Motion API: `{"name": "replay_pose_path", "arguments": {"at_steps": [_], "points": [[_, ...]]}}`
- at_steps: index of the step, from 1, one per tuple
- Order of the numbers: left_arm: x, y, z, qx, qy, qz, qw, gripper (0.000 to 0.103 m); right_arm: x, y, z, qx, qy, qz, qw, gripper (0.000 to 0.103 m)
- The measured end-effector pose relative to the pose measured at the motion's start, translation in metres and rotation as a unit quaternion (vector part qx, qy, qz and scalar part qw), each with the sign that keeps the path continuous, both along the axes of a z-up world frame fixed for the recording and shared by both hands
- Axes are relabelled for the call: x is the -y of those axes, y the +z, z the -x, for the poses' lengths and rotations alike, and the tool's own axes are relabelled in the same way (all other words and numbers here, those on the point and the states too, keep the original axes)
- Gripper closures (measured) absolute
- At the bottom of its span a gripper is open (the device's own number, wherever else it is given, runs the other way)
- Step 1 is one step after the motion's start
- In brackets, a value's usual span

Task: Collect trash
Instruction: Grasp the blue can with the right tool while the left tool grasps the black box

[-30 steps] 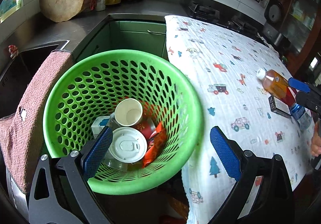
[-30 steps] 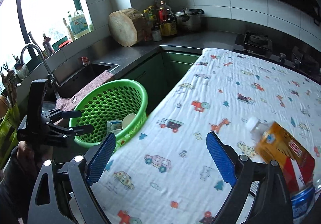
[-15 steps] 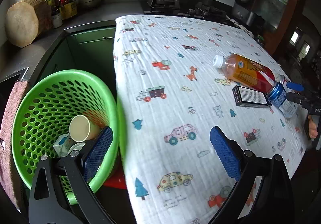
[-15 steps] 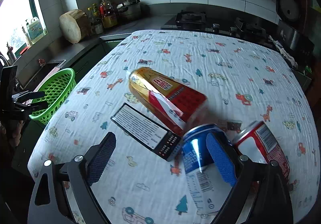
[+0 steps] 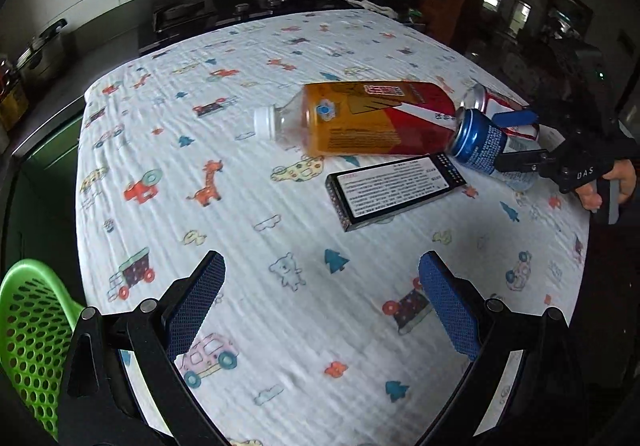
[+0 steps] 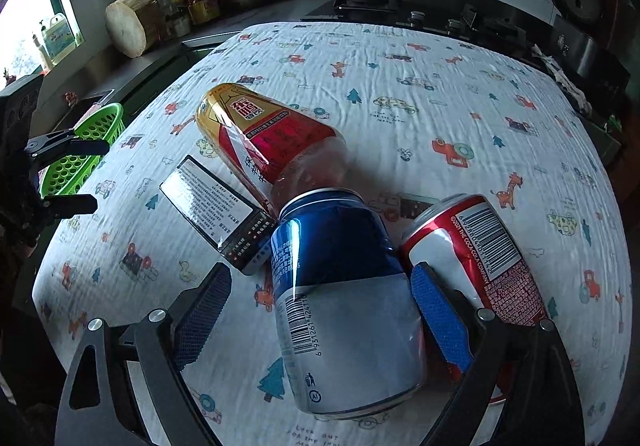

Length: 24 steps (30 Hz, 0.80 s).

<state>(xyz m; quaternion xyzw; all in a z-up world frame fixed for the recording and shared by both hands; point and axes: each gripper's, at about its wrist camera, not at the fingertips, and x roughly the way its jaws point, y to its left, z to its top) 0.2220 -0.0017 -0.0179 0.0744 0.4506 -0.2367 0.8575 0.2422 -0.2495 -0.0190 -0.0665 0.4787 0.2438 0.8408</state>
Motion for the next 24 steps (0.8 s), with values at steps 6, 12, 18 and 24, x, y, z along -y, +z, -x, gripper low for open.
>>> {"name": "replay_pose_path", "arguments": {"at_steps": [6, 12, 18, 24], "points": [[0.037, -0.007, -0.017, -0.008, -0.085, -0.014, 0.9963, 0.007, -0.005, -0.004, -0.003, -0.01, 0.014, 0.012, 1.0, 0.015], [0.061, -0.017, -0.03, -0.017, -0.147, -0.026, 0.9886, 0.008, -0.008, -0.006, 0.001, -0.009, 0.025, 0.011, 1.0, 0.025], [0.073, -0.02, -0.04, -0.011, -0.199, -0.042, 0.9791, 0.008, -0.009, -0.01, 0.008, -0.023, 0.041, 0.015, 0.999, 0.032], [0.084, -0.026, -0.052, -0.011, -0.233, -0.054, 0.9709, 0.008, -0.006, -0.011, 0.007, -0.037, 0.044, -0.002, 0.998, 0.033]]}}
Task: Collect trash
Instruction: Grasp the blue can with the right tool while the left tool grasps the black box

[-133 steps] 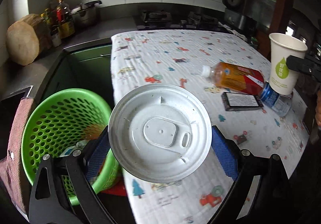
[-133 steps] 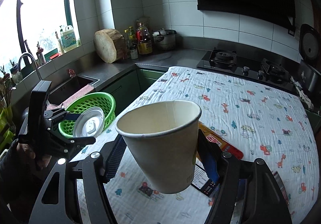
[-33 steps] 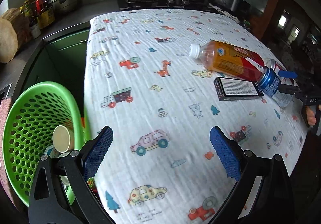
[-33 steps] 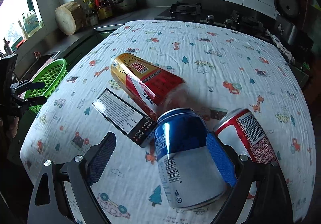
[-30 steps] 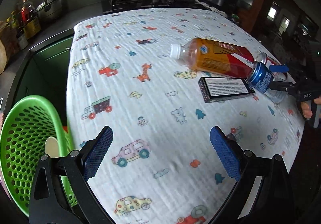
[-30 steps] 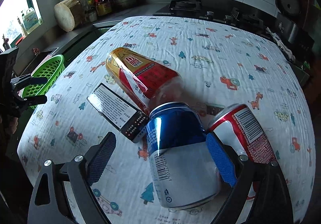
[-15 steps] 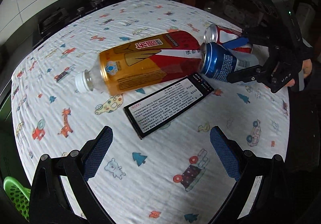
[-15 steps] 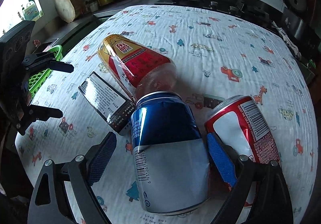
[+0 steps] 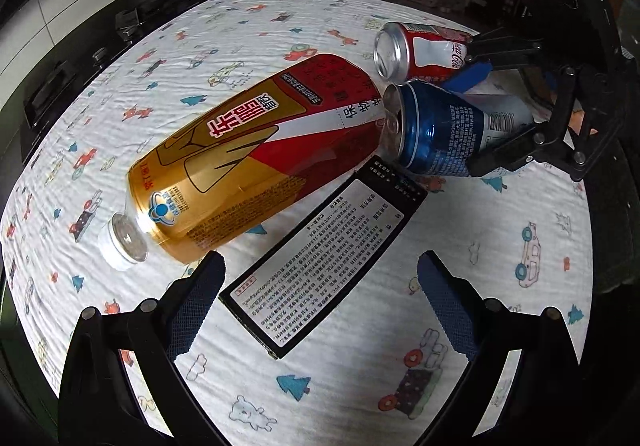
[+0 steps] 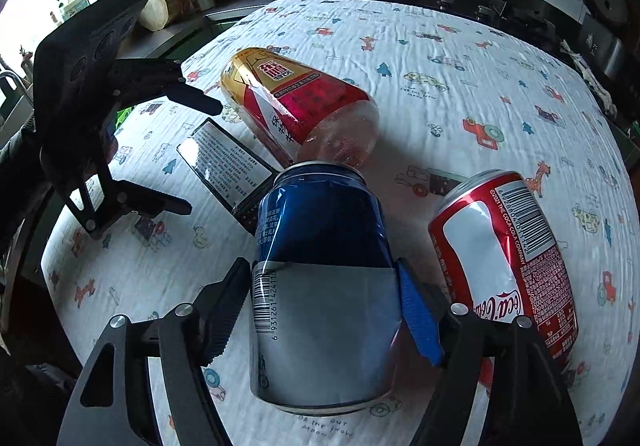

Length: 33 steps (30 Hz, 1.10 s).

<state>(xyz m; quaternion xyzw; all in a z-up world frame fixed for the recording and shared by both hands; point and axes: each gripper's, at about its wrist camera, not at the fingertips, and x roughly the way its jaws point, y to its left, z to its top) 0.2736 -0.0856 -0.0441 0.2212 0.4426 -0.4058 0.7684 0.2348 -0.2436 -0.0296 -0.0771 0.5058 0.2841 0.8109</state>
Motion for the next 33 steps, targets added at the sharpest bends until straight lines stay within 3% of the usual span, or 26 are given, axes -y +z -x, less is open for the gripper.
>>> {"name": "replay_pose_path", "arguments": {"at_steps": [6, 12, 16, 19, 24, 28, 33], "points": [[0.008, -0.01, -0.004, -0.026, -0.012, -0.007, 0.9996, 0.008, -0.001, -0.002, -0.004, -0.004, 0.0, -0.005, 1.0, 0.033], [0.006, -0.005, 0.009, -0.058, -0.027, 0.012, 0.9979, 0.01, -0.004, -0.003, -0.009, -0.007, 0.004, -0.002, 1.0, 0.03], [0.012, -0.008, 0.008, -0.041, -0.025, -0.01, 0.9988, 0.016, -0.005, -0.005, -0.011, -0.006, 0.005, -0.002, 1.0, 0.029], [0.016, -0.013, 0.0, -0.051, -0.023, -0.012, 0.9984, 0.025, -0.006, -0.005, -0.014, -0.009, 0.004, -0.005, 1.0, 0.029], [0.017, -0.012, 0.001, -0.039, -0.031, -0.014, 0.9987, 0.03, -0.006, -0.012, -0.017, -0.016, 0.005, -0.001, 1.0, 0.029], [0.014, -0.009, 0.007, -0.031, -0.032, -0.013, 0.9989, 0.045, -0.006, -0.016, -0.019, -0.02, 0.002, -0.003, 1.0, 0.029], [0.013, -0.007, 0.021, -0.008, -0.027, -0.015, 0.9995, 0.051, -0.011, -0.015, -0.014, -0.012, 0.002, 0.001, 1.0, 0.033]]}}
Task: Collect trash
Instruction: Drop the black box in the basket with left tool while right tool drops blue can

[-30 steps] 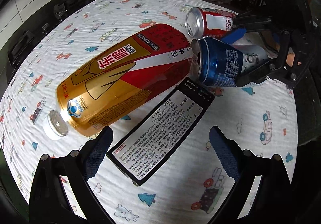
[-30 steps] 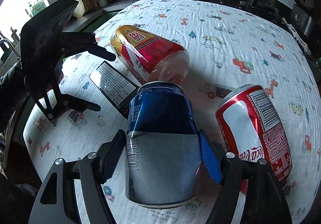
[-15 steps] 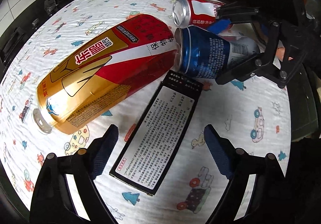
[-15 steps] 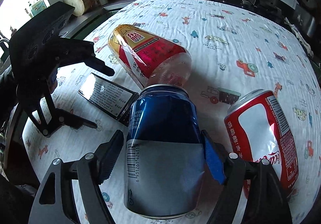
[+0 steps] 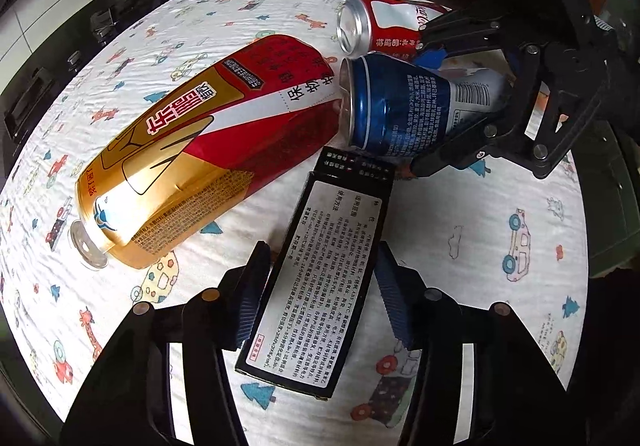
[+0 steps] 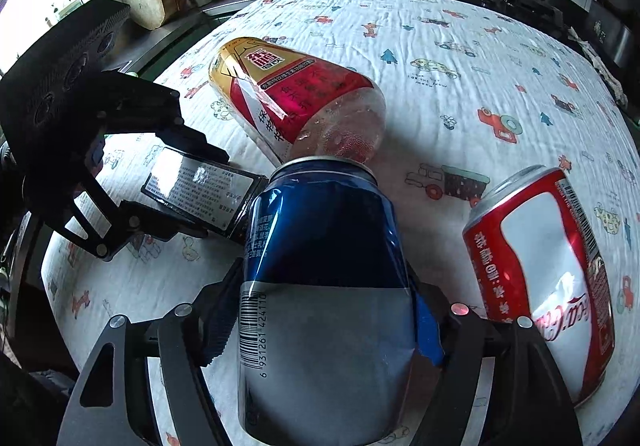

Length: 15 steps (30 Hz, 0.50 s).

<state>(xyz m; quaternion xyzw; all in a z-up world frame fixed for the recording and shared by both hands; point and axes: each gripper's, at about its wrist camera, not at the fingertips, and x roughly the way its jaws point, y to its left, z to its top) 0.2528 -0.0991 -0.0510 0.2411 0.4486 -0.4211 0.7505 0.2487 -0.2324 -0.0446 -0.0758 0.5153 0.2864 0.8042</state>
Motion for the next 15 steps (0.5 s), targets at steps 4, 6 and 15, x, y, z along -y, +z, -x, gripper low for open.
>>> {"name": "replay_pose_path", "arguments": {"at_steps": [4, 6, 15], "points": [[-0.008, 0.005, 0.011, 0.006, 0.023, 0.011, 0.9997, 0.053, -0.005, 0.008, 0.009, 0.011, 0.003, -0.007, 1.0, 0.033], [-0.016, 0.01, 0.018, 0.007, 0.041, 0.021, 0.9989, 0.053, -0.01, 0.014, 0.014, 0.016, 0.004, -0.013, 1.0, 0.033], [-0.086, 0.034, 0.06, 0.028, 0.16, 0.052, 0.9854, 0.054, -0.051, 0.04, 0.04, 0.038, 0.039, -0.032, 0.998, 0.033]]}}
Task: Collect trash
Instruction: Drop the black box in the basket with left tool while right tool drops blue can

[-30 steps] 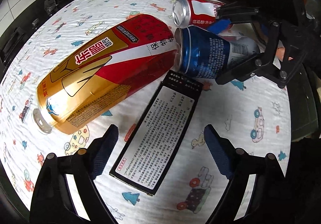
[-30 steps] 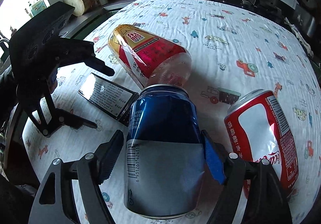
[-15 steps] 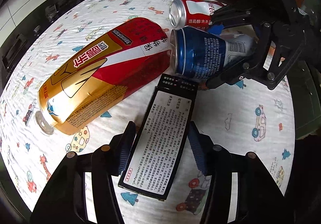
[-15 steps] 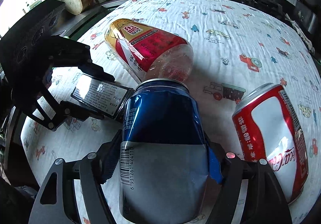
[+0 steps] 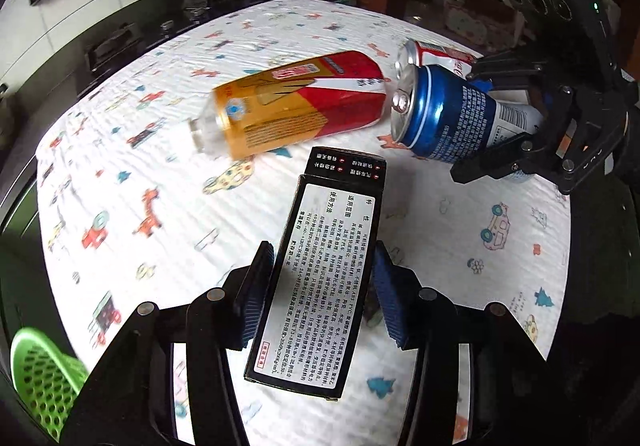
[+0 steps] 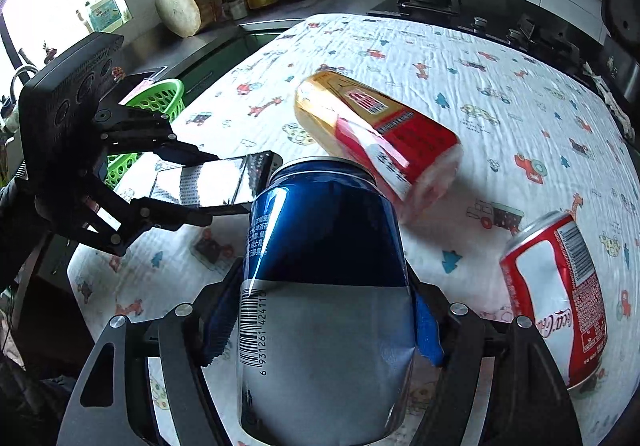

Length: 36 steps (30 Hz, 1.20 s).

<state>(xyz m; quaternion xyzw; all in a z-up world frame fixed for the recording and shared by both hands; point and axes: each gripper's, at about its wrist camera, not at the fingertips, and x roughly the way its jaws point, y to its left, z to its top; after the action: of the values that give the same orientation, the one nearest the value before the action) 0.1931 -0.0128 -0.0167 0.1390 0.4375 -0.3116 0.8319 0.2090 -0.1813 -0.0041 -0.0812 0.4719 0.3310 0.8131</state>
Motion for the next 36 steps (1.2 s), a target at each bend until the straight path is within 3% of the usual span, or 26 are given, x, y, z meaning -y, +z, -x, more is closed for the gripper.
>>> {"name": "replay_pose_path", "arguments": {"at_steps": [4, 8, 13, 18, 26, 30, 32, 36], "points": [[-0.052, 0.017, 0.016, 0.012, 0.072, 0.011, 0.9973, 0.054, -0.034, 0.012, 0.005, 0.012, 0.029, -0.01, 0.999, 0.033], [-0.114, 0.029, 0.033, 0.022, 0.153, 0.018, 0.9879, 0.054, -0.075, 0.023, 0.006, 0.023, 0.058, -0.019, 0.998, 0.033], [-0.192, 0.029, 0.039, 0.014, 0.255, 0.02, 0.9667, 0.053, -0.13, 0.034, 0.005, 0.033, 0.094, -0.032, 0.995, 0.033], [-0.256, 0.007, 0.026, -0.017, 0.341, 0.026, 0.9396, 0.053, -0.186, 0.039, 0.001, 0.032, 0.124, -0.039, 0.991, 0.033], [-0.308, -0.027, 0.025, -0.05, 0.406, 0.015, 0.9124, 0.052, -0.262, 0.039, -0.009, 0.026, 0.156, -0.044, 0.986, 0.033], [-0.319, -0.033, 0.027, -0.056, 0.417, 0.019, 0.9068, 0.052, -0.29, 0.037, -0.014, 0.024, 0.162, -0.048, 0.985, 0.033], [-0.323, -0.035, 0.029, -0.056, 0.423, 0.017, 0.904, 0.042, -0.302, 0.035, -0.017, 0.024, 0.163, -0.049, 0.985, 0.033], [-0.329, -0.032, 0.036, -0.05, 0.43, 0.025, 0.9011, 0.041, -0.32, 0.032, -0.022, 0.02, 0.165, -0.053, 0.985, 0.033]]}}
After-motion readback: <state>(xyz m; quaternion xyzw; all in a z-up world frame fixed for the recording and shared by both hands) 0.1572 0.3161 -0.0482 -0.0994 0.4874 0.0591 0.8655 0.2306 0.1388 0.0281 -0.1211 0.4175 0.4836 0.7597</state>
